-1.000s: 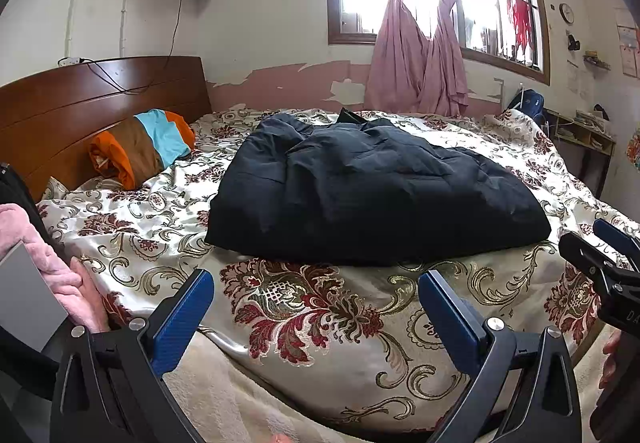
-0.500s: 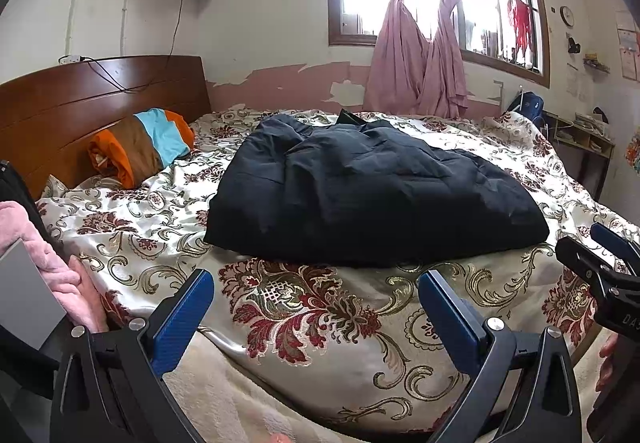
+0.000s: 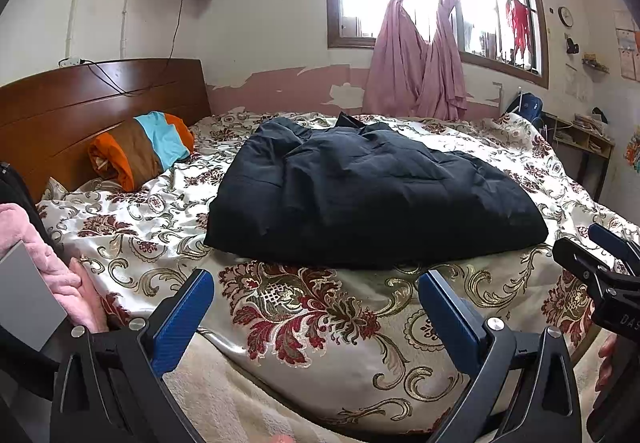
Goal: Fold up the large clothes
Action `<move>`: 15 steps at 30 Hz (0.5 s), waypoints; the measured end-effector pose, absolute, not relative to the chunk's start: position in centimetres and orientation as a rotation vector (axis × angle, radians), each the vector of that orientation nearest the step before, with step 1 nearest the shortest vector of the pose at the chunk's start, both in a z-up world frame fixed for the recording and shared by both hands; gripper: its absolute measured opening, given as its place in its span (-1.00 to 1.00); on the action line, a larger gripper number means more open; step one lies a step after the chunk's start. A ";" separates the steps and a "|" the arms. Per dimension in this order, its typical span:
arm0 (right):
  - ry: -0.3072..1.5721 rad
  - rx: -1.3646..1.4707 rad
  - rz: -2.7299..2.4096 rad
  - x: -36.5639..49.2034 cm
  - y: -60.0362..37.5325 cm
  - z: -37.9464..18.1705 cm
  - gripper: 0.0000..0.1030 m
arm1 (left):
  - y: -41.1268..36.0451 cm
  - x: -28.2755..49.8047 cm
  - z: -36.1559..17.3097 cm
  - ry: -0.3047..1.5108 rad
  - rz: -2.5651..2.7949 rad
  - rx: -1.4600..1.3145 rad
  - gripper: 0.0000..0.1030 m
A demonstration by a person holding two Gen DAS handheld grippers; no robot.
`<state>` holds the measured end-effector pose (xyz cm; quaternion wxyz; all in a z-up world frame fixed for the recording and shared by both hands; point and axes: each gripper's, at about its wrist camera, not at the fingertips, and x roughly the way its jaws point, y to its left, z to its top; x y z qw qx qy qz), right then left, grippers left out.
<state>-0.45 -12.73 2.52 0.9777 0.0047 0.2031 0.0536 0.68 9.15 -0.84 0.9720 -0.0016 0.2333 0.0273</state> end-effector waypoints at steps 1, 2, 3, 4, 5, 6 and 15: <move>0.409 0.009 0.109 -0.4 -12.8 2.5 0.97 | 9.2 0.6 -0.8 0.469 0.053 -0.003 1.00; 0.408 0.010 0.108 -0.5 -12.7 2.5 0.97 | 9.2 0.6 -0.8 0.466 0.052 -0.002 1.00; 0.406 0.011 0.107 -0.5 -12.7 2.5 0.97 | 9.2 0.5 -0.8 0.462 0.058 0.000 1.00; 0.406 0.011 0.106 -0.5 -12.7 2.5 0.97 | 9.1 0.5 -0.7 0.461 0.067 0.005 1.00; 0.405 0.012 0.105 -0.5 -12.6 2.5 0.97 | 9.0 0.5 -0.7 0.460 0.075 0.010 1.00; 0.405 0.012 0.105 -0.5 -12.6 2.5 0.97 | 8.9 0.5 -0.7 0.459 0.077 0.012 1.00; 0.406 0.013 0.104 -0.5 -12.5 2.5 0.97 | 8.8 0.3 -0.9 0.457 0.063 -0.012 1.00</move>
